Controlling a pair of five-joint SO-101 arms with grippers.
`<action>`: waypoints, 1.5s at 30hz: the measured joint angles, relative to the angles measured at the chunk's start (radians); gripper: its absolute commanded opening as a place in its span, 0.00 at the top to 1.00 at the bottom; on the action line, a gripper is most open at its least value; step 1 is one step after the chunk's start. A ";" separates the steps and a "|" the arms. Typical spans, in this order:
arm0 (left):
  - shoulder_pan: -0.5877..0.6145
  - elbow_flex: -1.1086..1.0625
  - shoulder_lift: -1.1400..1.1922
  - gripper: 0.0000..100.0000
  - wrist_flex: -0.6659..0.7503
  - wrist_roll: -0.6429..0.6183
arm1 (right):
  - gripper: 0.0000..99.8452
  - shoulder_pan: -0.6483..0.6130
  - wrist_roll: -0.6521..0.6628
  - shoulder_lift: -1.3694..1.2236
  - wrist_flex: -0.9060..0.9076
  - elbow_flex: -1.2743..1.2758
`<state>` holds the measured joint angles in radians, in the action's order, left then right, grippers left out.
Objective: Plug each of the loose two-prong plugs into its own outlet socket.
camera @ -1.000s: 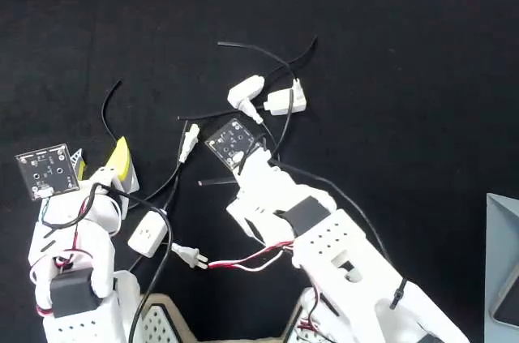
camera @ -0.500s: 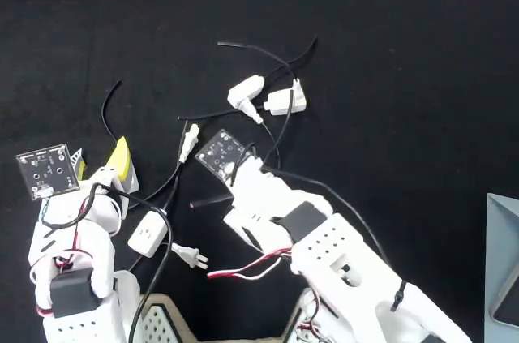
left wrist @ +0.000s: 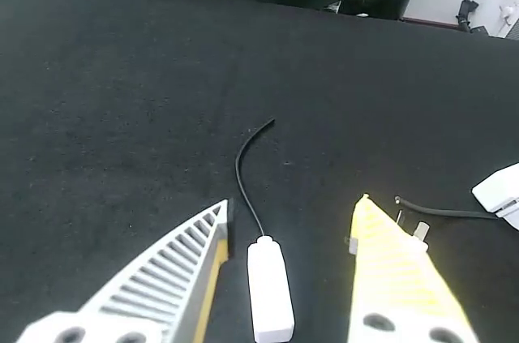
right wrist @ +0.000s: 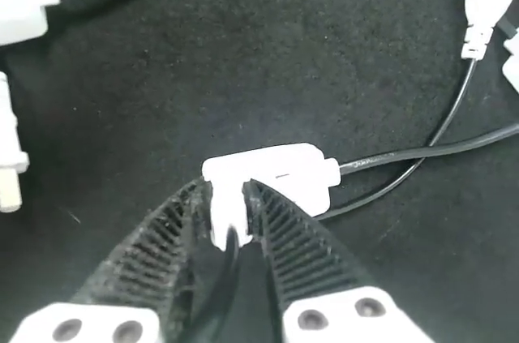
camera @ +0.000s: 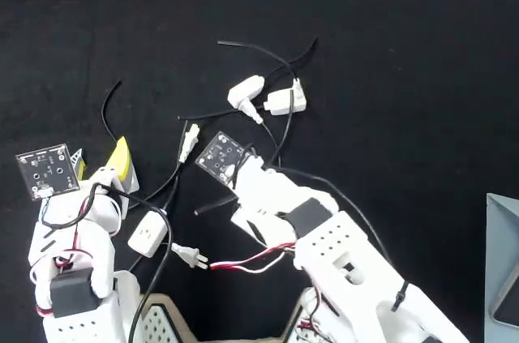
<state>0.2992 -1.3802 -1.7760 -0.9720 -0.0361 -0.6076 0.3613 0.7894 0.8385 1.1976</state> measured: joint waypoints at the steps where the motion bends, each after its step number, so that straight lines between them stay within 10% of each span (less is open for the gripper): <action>1: 0.000 0.000 0.000 0.75 0.000 0.000 | 0.99 0.000 0.008 0.000 0.000 0.000; 19: 0.000 0.000 0.000 0.75 0.000 0.000 | 0.99 0.000 -0.031 -0.071 -0.037 -0.032; 34: -0.095 0.000 0.000 0.75 0.000 0.000 | 0.99 0.003 -0.160 0.060 0.321 -0.354; 45: -0.103 0.000 0.000 0.75 0.000 0.000 | 0.99 0.003 -0.209 -0.066 -0.069 -0.232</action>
<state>0.1964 -1.3802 -1.7760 -0.9720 -0.0361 -0.6045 0.1527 0.7234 0.7695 0.9659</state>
